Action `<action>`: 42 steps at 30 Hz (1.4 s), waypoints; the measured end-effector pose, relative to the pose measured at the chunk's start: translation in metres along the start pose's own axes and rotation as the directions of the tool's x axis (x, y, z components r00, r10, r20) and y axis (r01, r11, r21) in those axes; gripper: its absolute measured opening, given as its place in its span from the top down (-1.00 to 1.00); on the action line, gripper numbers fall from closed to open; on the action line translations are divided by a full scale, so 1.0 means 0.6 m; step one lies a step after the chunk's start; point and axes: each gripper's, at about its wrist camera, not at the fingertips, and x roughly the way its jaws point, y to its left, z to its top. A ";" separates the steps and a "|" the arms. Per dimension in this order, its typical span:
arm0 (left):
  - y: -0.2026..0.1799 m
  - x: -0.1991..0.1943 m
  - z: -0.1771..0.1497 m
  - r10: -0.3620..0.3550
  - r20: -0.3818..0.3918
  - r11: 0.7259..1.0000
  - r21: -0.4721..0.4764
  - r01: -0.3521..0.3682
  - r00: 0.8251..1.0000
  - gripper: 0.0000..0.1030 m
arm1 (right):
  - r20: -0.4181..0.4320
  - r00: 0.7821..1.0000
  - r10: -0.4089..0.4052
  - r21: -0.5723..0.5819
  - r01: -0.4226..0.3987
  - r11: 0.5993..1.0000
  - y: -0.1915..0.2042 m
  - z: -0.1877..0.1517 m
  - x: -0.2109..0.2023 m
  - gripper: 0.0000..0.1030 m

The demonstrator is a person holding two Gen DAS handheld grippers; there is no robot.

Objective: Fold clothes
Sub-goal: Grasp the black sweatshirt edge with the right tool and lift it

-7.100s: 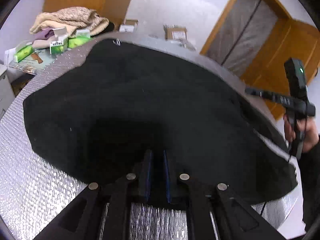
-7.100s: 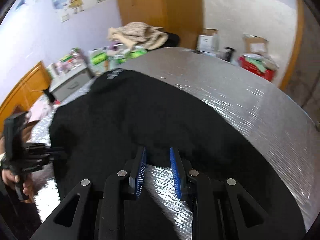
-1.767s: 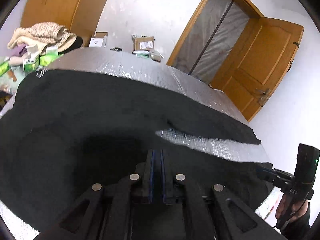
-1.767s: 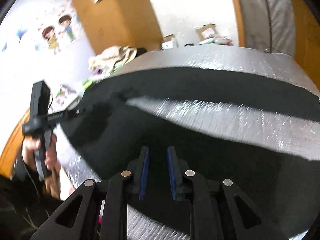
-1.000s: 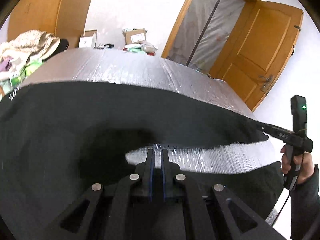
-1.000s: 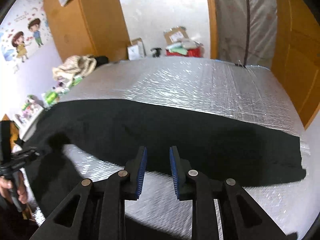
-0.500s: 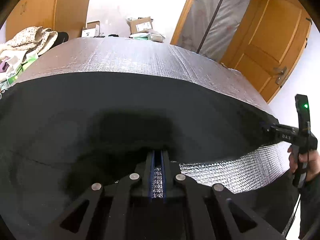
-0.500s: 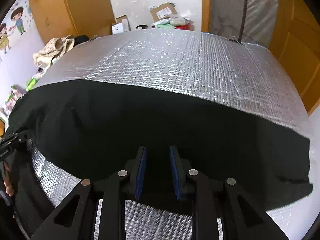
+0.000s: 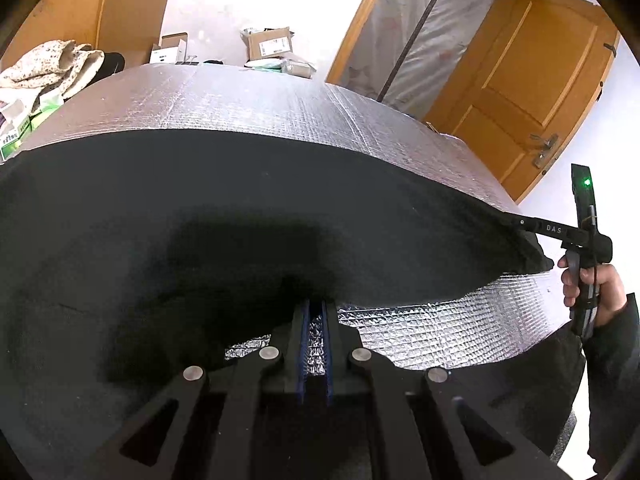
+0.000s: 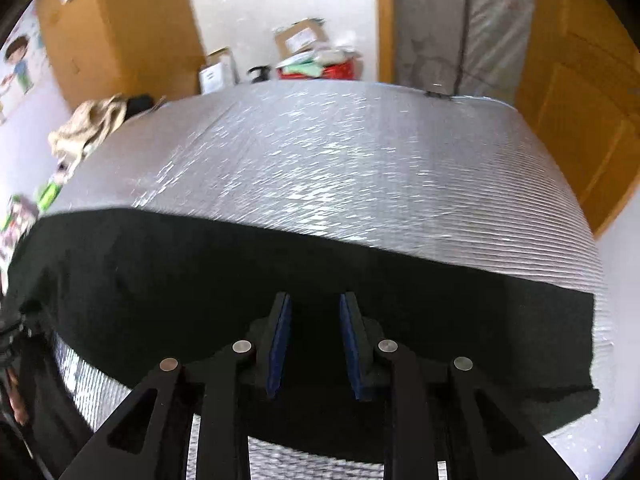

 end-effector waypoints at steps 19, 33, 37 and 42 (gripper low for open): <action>-0.151 0.005 0.012 -0.181 0.033 0.960 0.222 0.169 0.983 0.90 | -0.002 0.979 -0.205 0.329 0.194 0.924 -0.265 -0.055 -0.016 0.09; -0.118 0.026 0.017 -0.074 0.042 0.988 0.142 0.067 0.996 0.90 | -0.031 0.960 -0.278 0.299 0.275 0.914 -0.288 0.034 0.025 0.84; -0.090 0.011 0.024 -0.027 0.075 0.995 0.099 0.020 0.997 0.90 | 0.025 0.973 -0.231 0.270 0.215 0.938 -0.243 0.023 -0.016 0.66; -0.048 0.017 0.021 0.058 0.040 0.997 0.051 -0.060 0.997 0.90 | 0.013 0.994 -0.104 0.157 0.101 0.982 -0.163 -0.027 -0.047 0.59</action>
